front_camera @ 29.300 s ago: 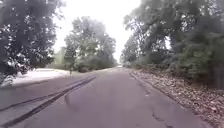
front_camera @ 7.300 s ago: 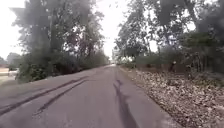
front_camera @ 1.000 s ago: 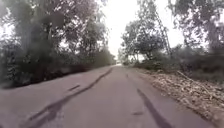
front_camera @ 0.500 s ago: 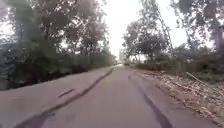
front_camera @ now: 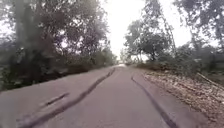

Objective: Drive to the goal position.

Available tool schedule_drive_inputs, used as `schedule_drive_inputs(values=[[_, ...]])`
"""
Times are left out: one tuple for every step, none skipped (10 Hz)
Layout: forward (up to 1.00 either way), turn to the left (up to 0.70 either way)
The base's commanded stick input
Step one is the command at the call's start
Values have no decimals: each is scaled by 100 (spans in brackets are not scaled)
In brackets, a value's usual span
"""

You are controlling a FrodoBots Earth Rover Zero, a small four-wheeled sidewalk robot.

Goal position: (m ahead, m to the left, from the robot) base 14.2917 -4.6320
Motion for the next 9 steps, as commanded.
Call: schedule_drive_inputs(values=[[85, -34], [85, -29], [85, -2], [85, 0], [85, 0], [85, 0], [85, 0], [85, 0], [85, 0]])
